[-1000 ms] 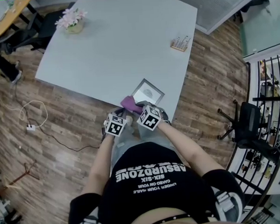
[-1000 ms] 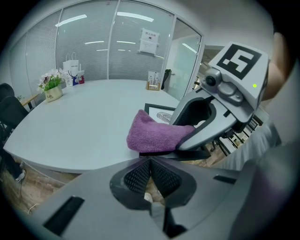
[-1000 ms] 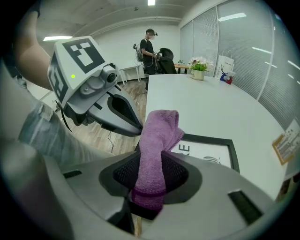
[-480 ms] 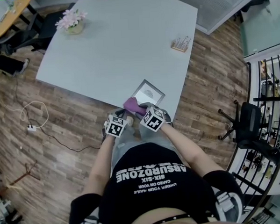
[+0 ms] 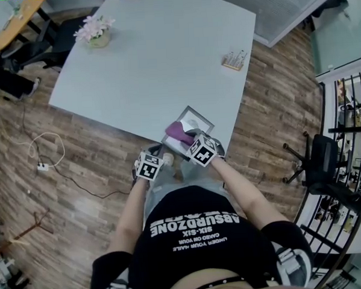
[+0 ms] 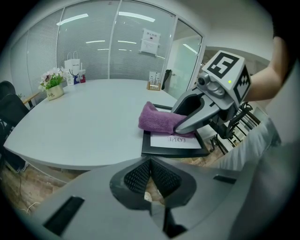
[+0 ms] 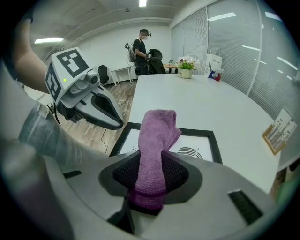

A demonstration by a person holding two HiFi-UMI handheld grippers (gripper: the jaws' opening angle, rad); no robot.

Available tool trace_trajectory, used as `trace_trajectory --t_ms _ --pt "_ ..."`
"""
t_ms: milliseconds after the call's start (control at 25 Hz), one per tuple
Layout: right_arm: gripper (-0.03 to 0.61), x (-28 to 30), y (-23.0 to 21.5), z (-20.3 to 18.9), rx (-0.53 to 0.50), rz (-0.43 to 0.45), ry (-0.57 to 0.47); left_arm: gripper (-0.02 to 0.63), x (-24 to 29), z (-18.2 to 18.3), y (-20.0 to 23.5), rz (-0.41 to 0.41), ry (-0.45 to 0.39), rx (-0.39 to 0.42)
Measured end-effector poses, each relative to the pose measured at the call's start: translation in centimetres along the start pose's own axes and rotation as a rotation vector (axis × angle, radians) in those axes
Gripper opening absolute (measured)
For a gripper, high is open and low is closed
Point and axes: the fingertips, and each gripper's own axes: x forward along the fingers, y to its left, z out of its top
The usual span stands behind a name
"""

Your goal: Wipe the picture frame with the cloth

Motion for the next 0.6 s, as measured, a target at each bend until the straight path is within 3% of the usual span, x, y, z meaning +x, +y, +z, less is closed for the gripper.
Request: trace_trajectory --t_ms 600 --pt "0.144 -0.7 -5.6 -0.7 0.066 -0.092 -0.005 0.015 -0.1 0.9 -0.2 -0.004 -0.012 0.009"
